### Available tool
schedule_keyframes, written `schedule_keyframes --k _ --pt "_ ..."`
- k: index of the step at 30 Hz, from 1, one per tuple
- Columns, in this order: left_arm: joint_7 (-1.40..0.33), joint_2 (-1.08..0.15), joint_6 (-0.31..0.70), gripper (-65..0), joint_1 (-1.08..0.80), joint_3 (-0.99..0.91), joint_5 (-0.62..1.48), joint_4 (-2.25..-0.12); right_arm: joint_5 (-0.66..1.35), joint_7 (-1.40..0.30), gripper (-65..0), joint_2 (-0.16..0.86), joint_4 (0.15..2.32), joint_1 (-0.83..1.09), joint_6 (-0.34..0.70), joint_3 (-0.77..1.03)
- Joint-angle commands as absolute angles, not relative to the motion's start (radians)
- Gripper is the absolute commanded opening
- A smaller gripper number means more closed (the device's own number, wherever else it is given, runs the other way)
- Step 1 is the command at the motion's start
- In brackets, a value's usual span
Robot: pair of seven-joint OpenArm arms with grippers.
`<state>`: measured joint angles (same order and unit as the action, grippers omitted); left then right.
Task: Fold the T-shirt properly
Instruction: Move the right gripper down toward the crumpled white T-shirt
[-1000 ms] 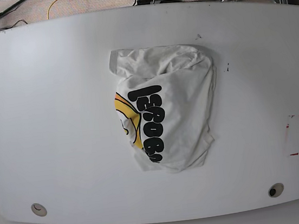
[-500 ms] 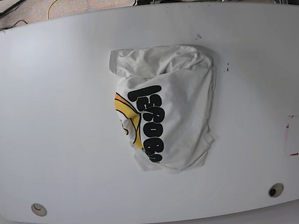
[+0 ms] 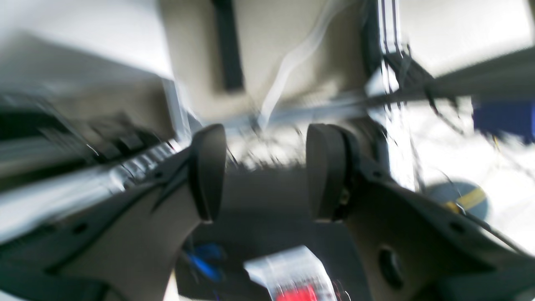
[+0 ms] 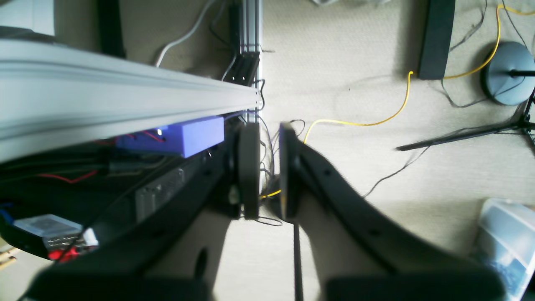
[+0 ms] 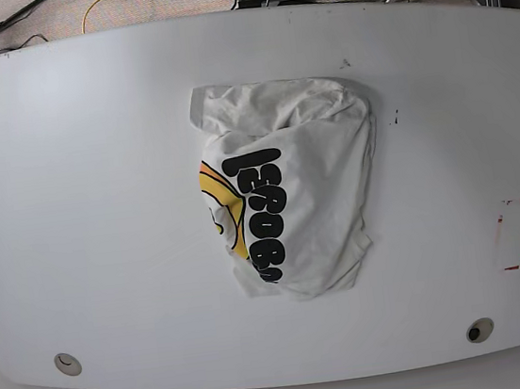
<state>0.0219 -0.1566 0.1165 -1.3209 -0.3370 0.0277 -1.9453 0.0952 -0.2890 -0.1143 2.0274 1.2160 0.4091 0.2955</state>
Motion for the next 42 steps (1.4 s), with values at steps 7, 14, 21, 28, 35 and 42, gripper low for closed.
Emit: schedule_keyframes --k 7,14,21,28,35,42 --pt "0.042 -0.157 0.114 -36.9 -1.317 -0.346 0.035 -2.012 0.173 -0.213 -57.7 -0.108 2.038 1.231 0.414 0.303" --pt "0.045 -0.156 0.114 -36.9 -1.245 -0.346 0.035 -2.014 0.214 -0.163 -57.7 -0.108 2.04 1.187 0.414 0.303" --pt "0.163 -0.136 0.114 -36.9 -1.216 -0.348 0.036 -2.017 0.22 -0.159 -57.7 -0.108 2.043 1.109 0.417 0.303" --pt "0.254 -0.127 0.114 -36.7 -1.175 -0.34 0.035 -2.017 0.219 -0.159 -57.7 -0.085 2.043 0.997 0.417 0.302" --pt "0.266 -0.125 0.114 -36.5 -1.11 -0.325 0.035 -2.017 0.211 -0.16 -57.2 -0.084 2.045 0.898 0.417 0.3" --pt "0.268 -0.076 0.114 -36.1 -1.056 -0.318 0.035 -2.017 0.211 -0.165 -56.8 -0.061 2.043 0.805 0.464 0.298"
